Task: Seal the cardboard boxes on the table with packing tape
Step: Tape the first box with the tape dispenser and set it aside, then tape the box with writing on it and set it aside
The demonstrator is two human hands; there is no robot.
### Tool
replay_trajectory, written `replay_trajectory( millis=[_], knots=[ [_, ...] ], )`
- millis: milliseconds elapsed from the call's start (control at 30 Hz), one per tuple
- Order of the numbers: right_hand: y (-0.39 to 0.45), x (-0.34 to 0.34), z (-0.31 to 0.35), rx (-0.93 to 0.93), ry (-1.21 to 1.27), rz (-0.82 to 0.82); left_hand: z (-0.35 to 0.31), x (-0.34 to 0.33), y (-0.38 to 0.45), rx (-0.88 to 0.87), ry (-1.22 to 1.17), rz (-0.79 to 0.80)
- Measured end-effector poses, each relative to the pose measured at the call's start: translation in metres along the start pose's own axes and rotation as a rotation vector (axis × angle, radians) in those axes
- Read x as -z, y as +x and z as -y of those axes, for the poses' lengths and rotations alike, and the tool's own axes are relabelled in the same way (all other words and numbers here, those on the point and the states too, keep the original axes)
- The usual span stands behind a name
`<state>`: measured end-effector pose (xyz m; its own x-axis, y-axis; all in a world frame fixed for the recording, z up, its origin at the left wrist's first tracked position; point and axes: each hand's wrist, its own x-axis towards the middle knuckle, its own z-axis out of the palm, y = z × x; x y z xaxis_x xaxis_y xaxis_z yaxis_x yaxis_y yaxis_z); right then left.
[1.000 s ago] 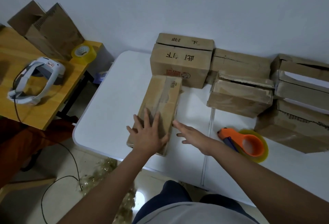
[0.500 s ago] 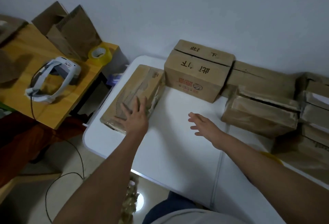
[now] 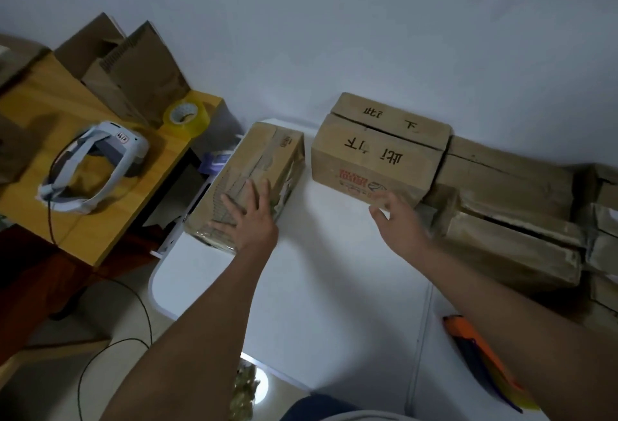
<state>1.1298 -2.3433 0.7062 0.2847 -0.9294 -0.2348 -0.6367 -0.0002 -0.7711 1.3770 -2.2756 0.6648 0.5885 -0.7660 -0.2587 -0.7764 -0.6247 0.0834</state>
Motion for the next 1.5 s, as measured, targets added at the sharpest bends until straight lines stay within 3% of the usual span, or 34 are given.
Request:
replay_trajectory(
  millis=[367,500,633,767,833,1067,1267,1500],
  knots=[
    [0.012,0.028,-0.024,-0.071,0.016,-0.196,-0.039,0.039,0.08,-0.084,-0.122,0.053],
    [0.025,0.036,-0.025,-0.078,0.096,-0.323,-0.076,0.049,0.082,-0.145,-0.323,0.052],
    [0.037,0.038,-0.026,-0.154,0.156,-0.343,-0.105,0.061,0.096,-0.206,-0.549,0.01],
    [0.043,0.037,-0.031,-0.216,0.161,-0.352,-0.125,0.071,0.092,-0.341,-0.755,0.181],
    [0.042,0.039,-0.032,-0.224,0.153,-0.346,-0.126,0.073,0.081,-0.349,-0.762,0.2],
    [0.019,0.034,-0.031,-0.32,0.167,-0.36,-0.093,0.049,0.031,-0.32,-0.64,0.068],
    [-0.022,0.017,-0.043,-0.29,0.115,-0.334,-0.046,0.027,-0.014,-0.304,-0.558,-0.075],
    [-0.077,0.004,-0.058,-0.297,0.072,-0.281,-0.003,0.016,-0.057,-0.25,-0.395,-0.081]
  ],
)
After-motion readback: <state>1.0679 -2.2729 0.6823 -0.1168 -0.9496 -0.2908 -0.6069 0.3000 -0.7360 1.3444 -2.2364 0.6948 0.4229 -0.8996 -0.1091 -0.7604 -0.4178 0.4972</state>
